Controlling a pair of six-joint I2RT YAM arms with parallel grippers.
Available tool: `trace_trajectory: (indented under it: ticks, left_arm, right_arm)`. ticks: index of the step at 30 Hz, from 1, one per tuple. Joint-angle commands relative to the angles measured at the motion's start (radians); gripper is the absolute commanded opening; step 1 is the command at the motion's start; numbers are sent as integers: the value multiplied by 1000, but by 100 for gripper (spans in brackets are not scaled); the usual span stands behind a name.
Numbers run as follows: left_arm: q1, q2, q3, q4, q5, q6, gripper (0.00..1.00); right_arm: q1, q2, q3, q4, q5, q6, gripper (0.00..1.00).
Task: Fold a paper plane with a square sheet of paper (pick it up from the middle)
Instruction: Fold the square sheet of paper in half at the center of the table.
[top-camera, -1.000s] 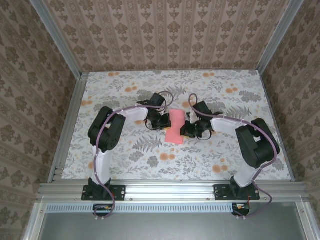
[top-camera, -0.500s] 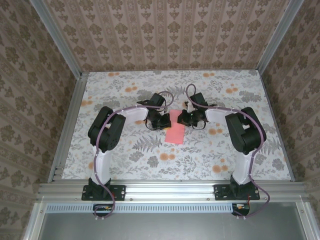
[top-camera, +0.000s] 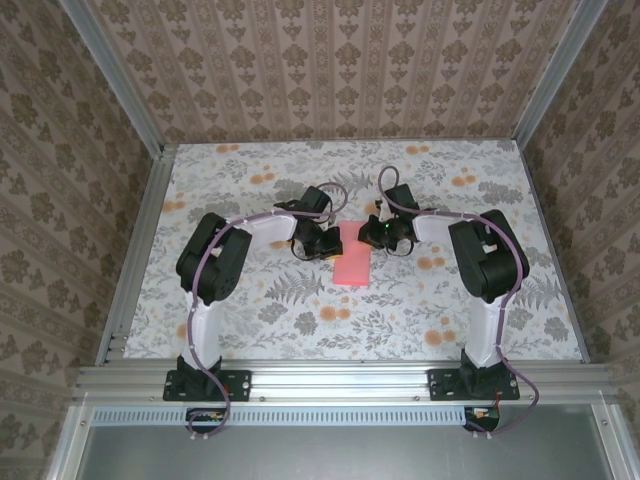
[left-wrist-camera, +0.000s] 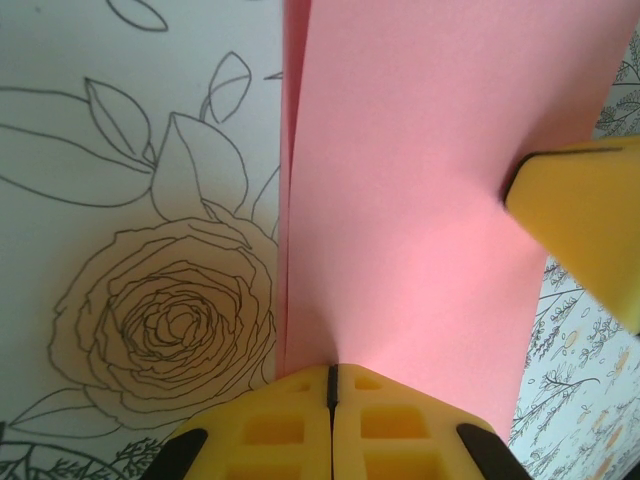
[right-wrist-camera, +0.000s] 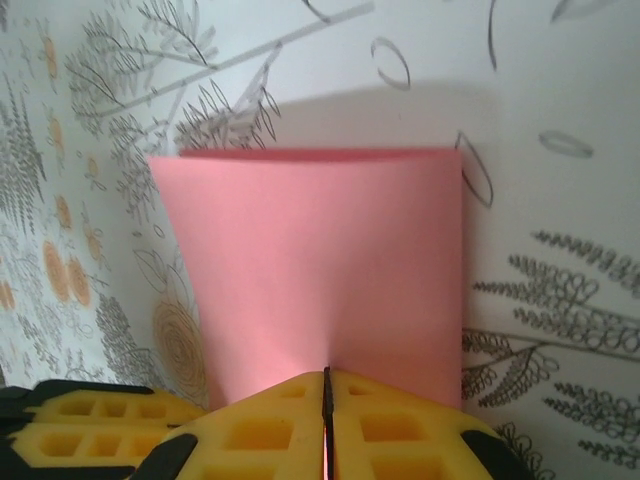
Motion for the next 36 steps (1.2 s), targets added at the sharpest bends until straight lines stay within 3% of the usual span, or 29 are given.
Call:
trace_trajectory:
  ticks: [1, 14, 23, 36]
  left_arm:
    - [-9, 60, -27, -87, -59, 12, 7]
    - [-9, 57, -28, -88, -59, 12, 6]
    - [-9, 54, -33, -86, -61, 11, 6]
    - [-10, 54, -35, -85, -58, 11, 6]
  right_arm:
    - [-16, 18, 53, 20, -7, 20, 11]
    - [-46, 99, 103, -27, 79, -3, 10]
    - [-51, 46, 113, -6, 30, -5, 11]
    - [-76, 140, 165, -14, 105, 10, 11]
